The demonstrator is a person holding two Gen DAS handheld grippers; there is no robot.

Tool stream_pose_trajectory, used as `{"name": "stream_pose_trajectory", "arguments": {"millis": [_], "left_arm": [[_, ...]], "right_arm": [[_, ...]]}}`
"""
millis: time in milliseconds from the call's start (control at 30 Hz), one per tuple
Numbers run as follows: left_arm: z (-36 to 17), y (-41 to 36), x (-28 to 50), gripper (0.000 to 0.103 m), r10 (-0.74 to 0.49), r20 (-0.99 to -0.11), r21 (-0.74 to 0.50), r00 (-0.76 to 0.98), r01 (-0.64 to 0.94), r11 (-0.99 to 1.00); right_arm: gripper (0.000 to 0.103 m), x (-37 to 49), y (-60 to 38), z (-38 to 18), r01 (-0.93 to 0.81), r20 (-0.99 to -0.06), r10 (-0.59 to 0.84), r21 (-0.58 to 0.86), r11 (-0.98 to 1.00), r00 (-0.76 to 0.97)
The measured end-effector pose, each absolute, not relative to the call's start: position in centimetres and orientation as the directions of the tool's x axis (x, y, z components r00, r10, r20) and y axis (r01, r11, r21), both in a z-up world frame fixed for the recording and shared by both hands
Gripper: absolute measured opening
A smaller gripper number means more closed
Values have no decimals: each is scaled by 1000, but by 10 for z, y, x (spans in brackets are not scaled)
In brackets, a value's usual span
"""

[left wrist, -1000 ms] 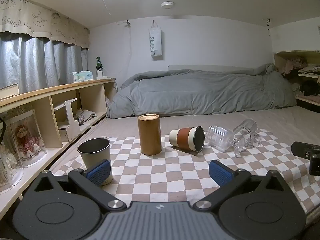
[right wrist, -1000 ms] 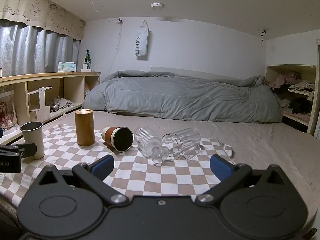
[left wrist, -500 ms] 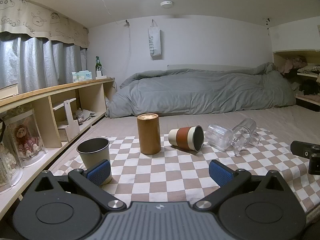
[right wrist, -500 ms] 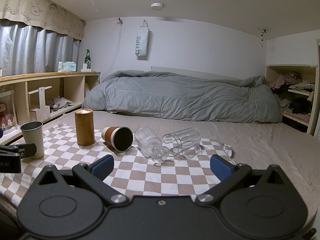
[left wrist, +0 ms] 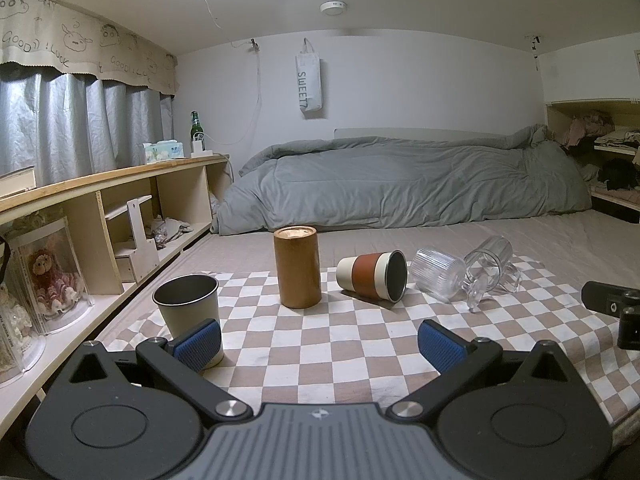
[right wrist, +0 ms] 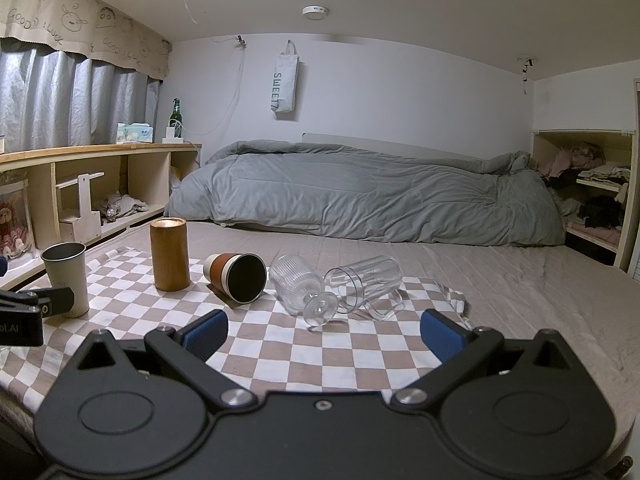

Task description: Flip cup upright

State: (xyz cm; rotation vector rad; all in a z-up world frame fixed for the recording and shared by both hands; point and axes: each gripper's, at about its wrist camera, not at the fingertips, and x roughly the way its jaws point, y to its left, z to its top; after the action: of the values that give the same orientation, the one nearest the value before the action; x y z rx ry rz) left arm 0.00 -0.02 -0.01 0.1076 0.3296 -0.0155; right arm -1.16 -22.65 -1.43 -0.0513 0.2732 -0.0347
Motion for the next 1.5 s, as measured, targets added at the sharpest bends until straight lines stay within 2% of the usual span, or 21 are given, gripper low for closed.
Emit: {"name": "stream_pose_trajectory", "arguments": {"millis": [1500], "left_arm": [[0, 0, 0, 103, 2, -326, 100, 945, 33, 994]], "right_arm": [[103, -13, -225, -12, 29, -273, -46, -67, 997, 961]]}}
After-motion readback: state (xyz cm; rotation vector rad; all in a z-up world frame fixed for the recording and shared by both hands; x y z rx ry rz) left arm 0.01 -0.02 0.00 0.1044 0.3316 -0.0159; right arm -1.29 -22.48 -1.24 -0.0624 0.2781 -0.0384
